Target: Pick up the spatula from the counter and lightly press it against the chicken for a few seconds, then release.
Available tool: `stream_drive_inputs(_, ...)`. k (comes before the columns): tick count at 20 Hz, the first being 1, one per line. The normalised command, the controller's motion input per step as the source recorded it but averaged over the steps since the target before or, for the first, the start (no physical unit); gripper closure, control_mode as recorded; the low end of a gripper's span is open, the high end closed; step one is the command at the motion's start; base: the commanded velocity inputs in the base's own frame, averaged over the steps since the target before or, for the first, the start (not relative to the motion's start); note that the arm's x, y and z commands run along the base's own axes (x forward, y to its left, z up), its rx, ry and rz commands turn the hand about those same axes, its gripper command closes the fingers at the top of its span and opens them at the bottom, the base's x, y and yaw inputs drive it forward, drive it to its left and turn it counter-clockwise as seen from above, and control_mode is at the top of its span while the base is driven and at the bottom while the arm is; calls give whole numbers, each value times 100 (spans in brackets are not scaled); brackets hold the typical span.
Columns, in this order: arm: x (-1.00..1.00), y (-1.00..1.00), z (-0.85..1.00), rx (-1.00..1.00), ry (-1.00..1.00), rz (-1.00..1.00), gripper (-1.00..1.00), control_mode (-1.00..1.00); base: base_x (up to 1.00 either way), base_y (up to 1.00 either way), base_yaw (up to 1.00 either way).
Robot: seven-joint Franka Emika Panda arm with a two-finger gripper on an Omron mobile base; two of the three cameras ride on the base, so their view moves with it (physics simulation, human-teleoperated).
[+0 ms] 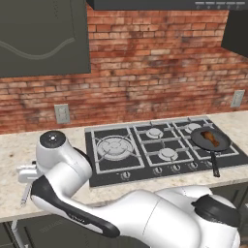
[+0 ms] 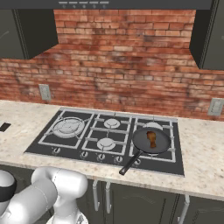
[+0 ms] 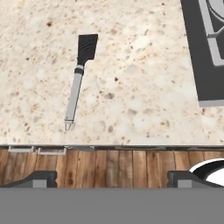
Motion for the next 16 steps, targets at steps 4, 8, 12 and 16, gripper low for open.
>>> stream_drive_inputs(4, 21, 14, -6, 0, 0, 0, -100, -100, 0, 0, 0)
stream_drive_inputs(8, 16, 14, -9, 0, 0, 0, -100, -100, 0, 0, 0)
stream_drive_inputs(12, 15, 17, -15, 0, 0, 0, -100, -100, 0, 0, 0)
stream_drive_inputs(16, 12, 18, -22, -2, 1, 0, -100, -100, 0, 0, 0)
